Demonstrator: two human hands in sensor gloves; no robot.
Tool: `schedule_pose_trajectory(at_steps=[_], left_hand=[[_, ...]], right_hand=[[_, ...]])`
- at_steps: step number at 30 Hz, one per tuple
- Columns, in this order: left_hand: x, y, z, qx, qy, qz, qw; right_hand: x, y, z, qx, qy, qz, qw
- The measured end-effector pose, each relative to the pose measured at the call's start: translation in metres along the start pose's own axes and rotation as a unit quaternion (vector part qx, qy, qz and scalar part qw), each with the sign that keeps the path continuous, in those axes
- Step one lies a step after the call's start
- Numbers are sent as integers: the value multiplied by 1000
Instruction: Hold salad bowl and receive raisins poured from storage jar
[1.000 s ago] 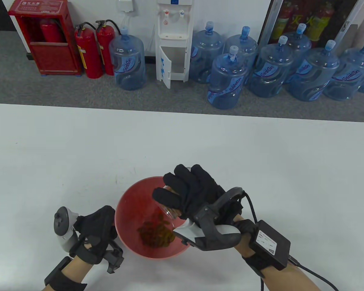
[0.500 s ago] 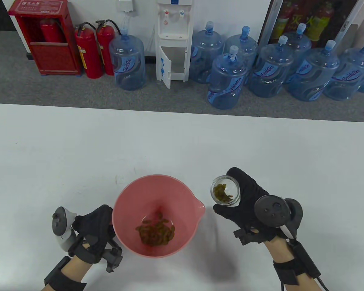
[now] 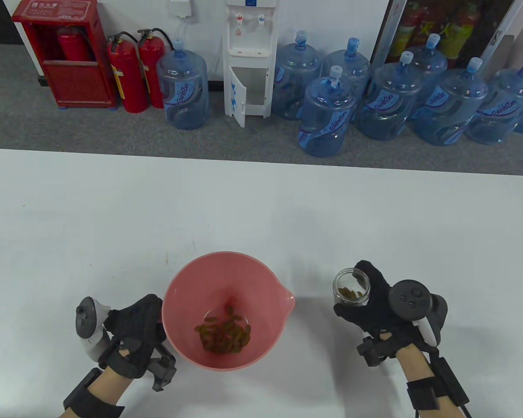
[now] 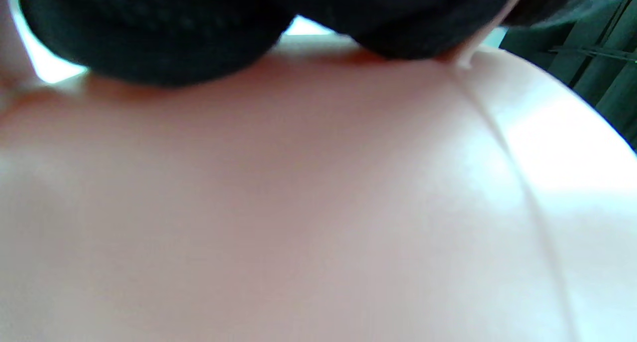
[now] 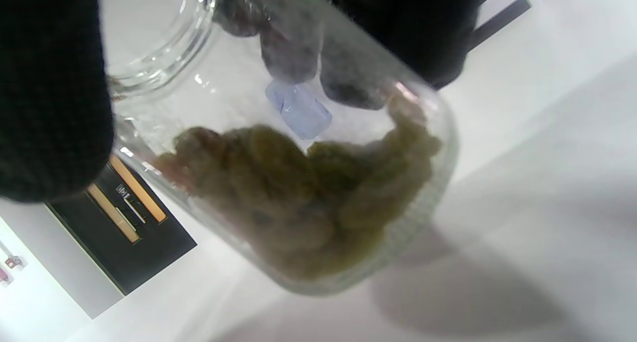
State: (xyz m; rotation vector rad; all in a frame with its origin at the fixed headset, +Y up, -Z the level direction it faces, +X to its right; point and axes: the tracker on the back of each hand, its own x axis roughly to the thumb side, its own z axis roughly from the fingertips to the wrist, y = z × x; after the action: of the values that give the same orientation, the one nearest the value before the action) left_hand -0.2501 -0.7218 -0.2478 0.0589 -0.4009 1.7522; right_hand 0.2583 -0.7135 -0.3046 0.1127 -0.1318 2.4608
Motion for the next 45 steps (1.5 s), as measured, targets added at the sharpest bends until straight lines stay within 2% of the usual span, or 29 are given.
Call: schedule_pose_trajectory(at_steps=[7, 15, 20, 23, 25, 29, 33, 35, 39, 45], left_hand=[[0, 0, 0, 1, -1, 0, 1000], [-1, 1, 0, 3, 1, -1, 1000], [0, 1, 0, 4, -1, 0, 1000], [1, 1, -1, 5, -5, 0, 1000], [1, 2, 0, 5, -7, 1, 1000], [1, 2, 0, 7, -11, 1, 1000], [2, 3, 0, 6, -13, 2, 1000], [2, 3, 0, 6, -14, 3, 1000], [1, 3, 0, 4, -12, 1, 1000], [0, 1, 1, -3, -11, -4, 1000]], right_hand=[[-18, 4, 5, 23, 19, -5, 1000], [-35, -5, 12, 83, 47, -22, 995], [-27, -28, 17, 28, 22, -8, 999], [4, -43, 19, -12, -29, -2, 1000], [30, -47, 21, -34, -69, 40, 996], [95, -36, 29, -48, -179, 153, 971], [128, -12, 41, -73, -237, 229, 941], [129, 1, 44, -88, -244, 237, 936], [119, 19, 45, -65, -235, 232, 942], [108, 22, 49, -63, -229, 238, 942]])
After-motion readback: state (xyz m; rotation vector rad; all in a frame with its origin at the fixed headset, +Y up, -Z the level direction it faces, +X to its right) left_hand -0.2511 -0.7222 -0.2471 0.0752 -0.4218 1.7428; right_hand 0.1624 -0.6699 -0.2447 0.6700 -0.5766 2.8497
